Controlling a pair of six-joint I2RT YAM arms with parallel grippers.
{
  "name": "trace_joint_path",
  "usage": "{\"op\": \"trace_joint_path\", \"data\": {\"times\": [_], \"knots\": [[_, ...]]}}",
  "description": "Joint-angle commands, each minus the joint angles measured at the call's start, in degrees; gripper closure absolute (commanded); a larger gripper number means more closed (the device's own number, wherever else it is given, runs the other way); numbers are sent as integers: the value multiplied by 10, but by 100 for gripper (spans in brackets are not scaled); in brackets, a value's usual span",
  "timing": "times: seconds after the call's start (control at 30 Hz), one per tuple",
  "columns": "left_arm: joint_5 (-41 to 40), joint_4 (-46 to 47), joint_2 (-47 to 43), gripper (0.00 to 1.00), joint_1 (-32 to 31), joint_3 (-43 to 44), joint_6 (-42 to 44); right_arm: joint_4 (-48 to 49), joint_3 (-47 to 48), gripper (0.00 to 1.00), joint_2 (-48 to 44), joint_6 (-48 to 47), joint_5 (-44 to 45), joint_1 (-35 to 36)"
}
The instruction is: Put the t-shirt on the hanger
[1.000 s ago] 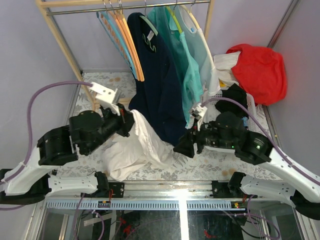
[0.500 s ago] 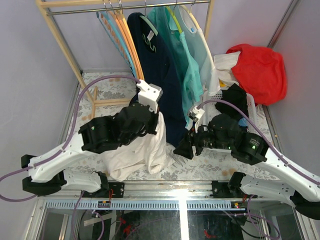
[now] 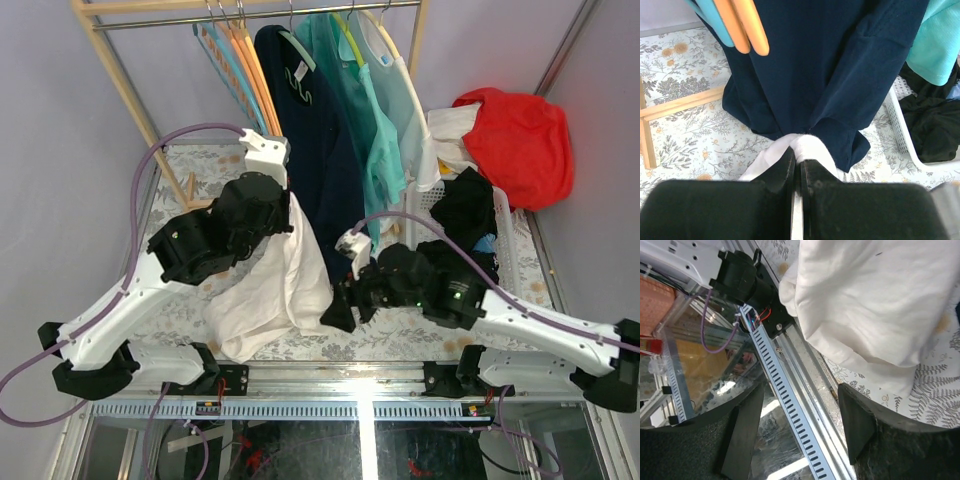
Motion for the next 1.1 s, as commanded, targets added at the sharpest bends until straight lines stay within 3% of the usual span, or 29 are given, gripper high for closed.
{"op": "trace_joint_path", "data": {"times": [0.0,0.37,0.53,0.7,0.87,0.97,1.03,1.07], "knots": [[-4,5,-21,100,14,2,9,55,40,31,48,10,101,63],[7,-2,-37,100,27,-5,12,51,102,32,173,30,374,212],[13,-3,-47,100,29,-5,11,12,130,32,212,48,480,239],[18,-5,-53,100,30,-4,9,15,139,37,245,52,513,239],[20,-10,-57,100,30,0,9,37,132,56,249,38,505,238],[22,-10,-58,100,30,0,8,38,127,76,237,33,491,225],[23,-11,-60,100,30,-1,7,52,107,97,209,33,455,201],[22,-13,-59,100,30,0,8,67,91,100,187,30,427,187]]}}
